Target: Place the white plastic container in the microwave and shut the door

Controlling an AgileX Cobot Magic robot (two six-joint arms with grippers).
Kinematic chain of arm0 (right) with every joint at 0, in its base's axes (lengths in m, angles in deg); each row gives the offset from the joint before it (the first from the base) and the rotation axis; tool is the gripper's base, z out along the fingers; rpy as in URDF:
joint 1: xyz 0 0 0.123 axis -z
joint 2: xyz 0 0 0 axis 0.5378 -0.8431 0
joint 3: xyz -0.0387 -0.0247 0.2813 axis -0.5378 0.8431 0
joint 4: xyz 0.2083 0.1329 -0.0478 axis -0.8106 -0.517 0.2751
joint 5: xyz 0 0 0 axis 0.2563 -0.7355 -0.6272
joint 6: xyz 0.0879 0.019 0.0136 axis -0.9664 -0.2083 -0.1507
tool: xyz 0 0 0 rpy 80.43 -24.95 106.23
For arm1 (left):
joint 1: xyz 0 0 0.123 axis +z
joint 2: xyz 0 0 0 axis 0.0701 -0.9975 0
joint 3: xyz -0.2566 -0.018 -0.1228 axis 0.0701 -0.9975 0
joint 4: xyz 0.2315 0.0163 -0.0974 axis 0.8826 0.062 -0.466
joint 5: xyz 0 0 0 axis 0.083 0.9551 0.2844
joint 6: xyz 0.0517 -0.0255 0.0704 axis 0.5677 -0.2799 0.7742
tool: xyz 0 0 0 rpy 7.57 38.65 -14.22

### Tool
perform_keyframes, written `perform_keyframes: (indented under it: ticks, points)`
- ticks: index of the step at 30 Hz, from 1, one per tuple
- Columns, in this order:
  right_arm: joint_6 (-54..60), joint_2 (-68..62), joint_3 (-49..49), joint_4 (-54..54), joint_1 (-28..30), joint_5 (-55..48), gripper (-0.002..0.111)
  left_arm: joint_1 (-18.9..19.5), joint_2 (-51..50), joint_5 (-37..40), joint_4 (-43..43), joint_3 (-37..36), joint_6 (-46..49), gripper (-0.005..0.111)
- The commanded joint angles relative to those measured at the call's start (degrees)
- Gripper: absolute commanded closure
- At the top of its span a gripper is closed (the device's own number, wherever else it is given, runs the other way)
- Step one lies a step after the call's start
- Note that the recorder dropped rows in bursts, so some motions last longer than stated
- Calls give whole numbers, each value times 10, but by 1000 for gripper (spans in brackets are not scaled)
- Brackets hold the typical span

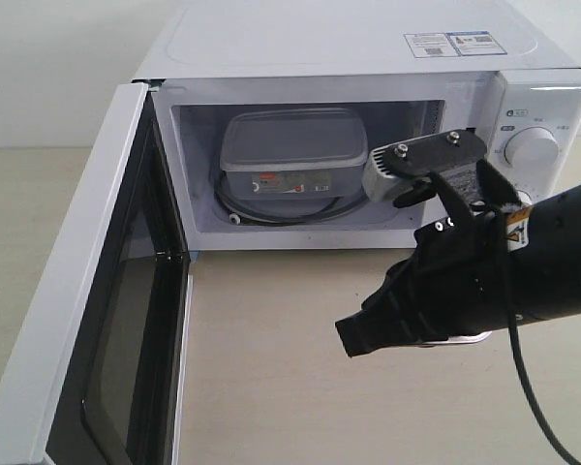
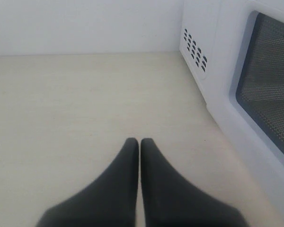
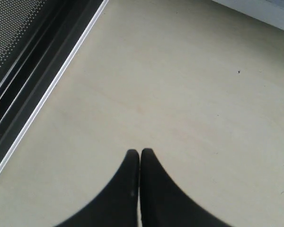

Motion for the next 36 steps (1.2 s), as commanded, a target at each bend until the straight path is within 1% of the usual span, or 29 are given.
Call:
perform_keyframes:
  ticks: [1,4,6,8,10,13,14,16,23,28,31,36]
  points:
    - [2,4,3,1,1,-10,108,2,2,-2,1,-2,1,103]
    - [8,4,3,3,1,-36,108,2,2,-2,1,-2,1,103]
    - [-11,14,6,-3,2,-39,108,2,2,-2,1,-2,1,103]
    - [-25,47,20,-9,2,-2,108,2,2,-2,1,-2,1,103]
    - [-25,88,50,-31,2,81,108,2,2,-2,1,-2,1,103]
    - [-25,159,111,-65,2,238,108,2,2,-2,1,-2,1,103]
    - [-25,183,130,-66,5,267,108,2,2,-2,1,-2,1,103]
    - [-29,246,171,-73,29,288,108,2,2,-2,1,-2,1,103]
    - [-30,455,288,-73,171,292,108,2,2,-2,1,-2,1,103]
    - [-27,602,349,-73,251,292,108,2,2,-2,1,-2,1,103]
    - [-23,667,375,-73,274,292,108,2,2,-2,1,-2,1,103]
    - [-27,716,398,-73,276,289,108,2,2,-2,1,-2,1,103]
